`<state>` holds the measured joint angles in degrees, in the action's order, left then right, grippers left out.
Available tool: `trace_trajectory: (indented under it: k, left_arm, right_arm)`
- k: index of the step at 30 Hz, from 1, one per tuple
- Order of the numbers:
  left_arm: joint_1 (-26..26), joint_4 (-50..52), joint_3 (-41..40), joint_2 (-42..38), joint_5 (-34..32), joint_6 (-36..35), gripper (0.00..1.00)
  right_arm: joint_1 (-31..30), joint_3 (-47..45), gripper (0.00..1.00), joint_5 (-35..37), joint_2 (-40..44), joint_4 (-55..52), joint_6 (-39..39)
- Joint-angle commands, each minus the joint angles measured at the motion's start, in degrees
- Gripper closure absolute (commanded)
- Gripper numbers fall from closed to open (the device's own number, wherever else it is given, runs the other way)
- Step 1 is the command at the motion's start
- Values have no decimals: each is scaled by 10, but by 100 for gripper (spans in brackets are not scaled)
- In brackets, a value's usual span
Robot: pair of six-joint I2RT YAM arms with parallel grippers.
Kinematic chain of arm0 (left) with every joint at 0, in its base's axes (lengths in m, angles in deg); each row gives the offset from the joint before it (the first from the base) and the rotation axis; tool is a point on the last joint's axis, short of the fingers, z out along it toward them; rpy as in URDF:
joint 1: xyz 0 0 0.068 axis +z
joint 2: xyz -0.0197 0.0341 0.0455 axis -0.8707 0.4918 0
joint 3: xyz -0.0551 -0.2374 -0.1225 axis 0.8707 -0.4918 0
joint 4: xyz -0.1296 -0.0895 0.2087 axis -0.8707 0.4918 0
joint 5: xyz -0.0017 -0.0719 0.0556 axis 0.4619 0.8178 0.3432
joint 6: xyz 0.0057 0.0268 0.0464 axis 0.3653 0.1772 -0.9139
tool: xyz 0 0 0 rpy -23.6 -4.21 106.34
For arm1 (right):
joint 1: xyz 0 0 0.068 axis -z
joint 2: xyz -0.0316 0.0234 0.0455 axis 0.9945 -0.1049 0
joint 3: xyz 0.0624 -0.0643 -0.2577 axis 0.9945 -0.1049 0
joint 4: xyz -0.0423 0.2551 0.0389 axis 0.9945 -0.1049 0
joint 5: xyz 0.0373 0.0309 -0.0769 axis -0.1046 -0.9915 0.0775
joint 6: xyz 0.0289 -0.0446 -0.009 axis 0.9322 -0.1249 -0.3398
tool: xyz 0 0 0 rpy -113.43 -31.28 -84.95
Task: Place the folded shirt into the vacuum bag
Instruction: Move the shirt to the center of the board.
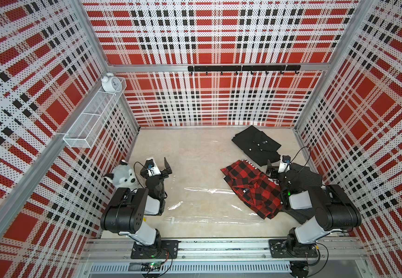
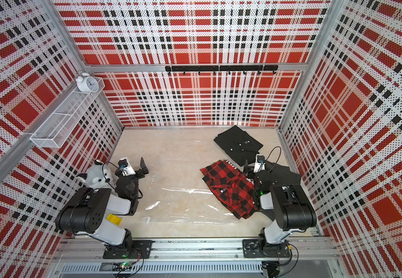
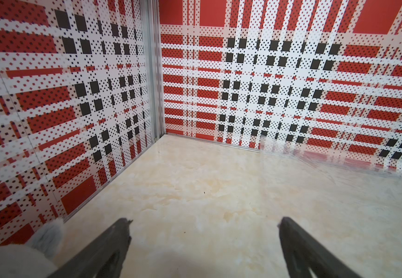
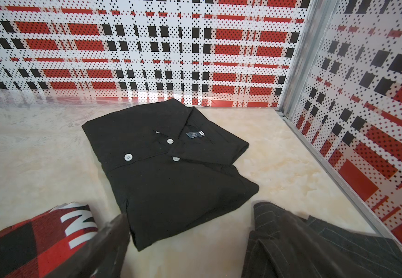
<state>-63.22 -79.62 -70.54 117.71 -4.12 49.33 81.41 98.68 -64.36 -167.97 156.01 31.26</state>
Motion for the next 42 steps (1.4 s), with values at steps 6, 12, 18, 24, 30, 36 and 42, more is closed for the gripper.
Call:
trace_trajectory:
  k: [6, 12, 18, 24, 30, 36, 42]
  left_arm:
    - [6, -13, -2, 3, 6, 1, 2]
    - [-49, -139, -62, 1, -130, -26, 2]
    - [-159, -138, -66, -88, -299, -134, 2]
    - [-274, -122, -17, -167, -377, -280, 2]
    - [-363, 239, 125, -281, -330, -159, 2]
    - [-312, 459, 190, -338, -123, -17, 2]
    - [-287, 421, 135, -369, -139, 62, 2]
  right_arm:
    - [0, 3, 0, -5, 6, -3, -1]
    - [-4, 1, 0, 48, 66, -48, 10]
    - [-12, -39, 0, 101, 197, -77, 33]
    - [-15, 29, 0, 68, 365, -339, 144]
    - [-19, 95, 0, 12, 410, -471, 156]
    - [-11, 164, 0, -20, 351, -555, 199]
    - [80, 140, 0, -212, 310, -480, 306]
